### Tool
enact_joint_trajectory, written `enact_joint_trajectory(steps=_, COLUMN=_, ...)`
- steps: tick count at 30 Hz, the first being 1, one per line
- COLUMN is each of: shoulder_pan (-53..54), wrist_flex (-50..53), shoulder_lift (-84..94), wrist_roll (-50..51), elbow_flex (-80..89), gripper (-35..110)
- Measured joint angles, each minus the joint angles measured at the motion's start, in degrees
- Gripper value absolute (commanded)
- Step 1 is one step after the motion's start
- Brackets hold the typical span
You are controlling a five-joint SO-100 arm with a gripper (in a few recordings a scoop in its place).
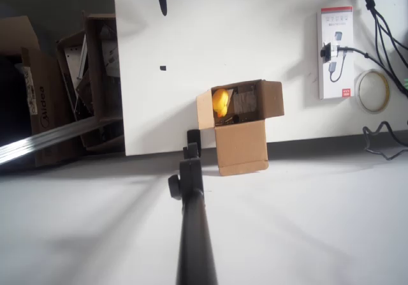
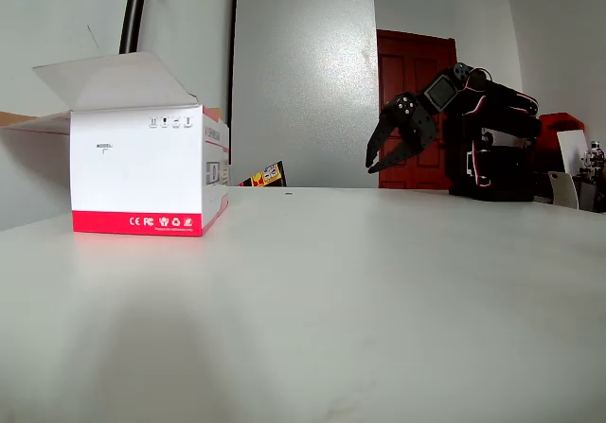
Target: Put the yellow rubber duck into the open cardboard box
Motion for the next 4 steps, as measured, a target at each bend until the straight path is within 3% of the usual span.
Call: enact_joint_trajectory(steps=4, shoulder_pan=0.0, wrist_flex=0.0, shoulder_lift=0.0, wrist_roll=0.0, elbow_flex=0.0, gripper=0)
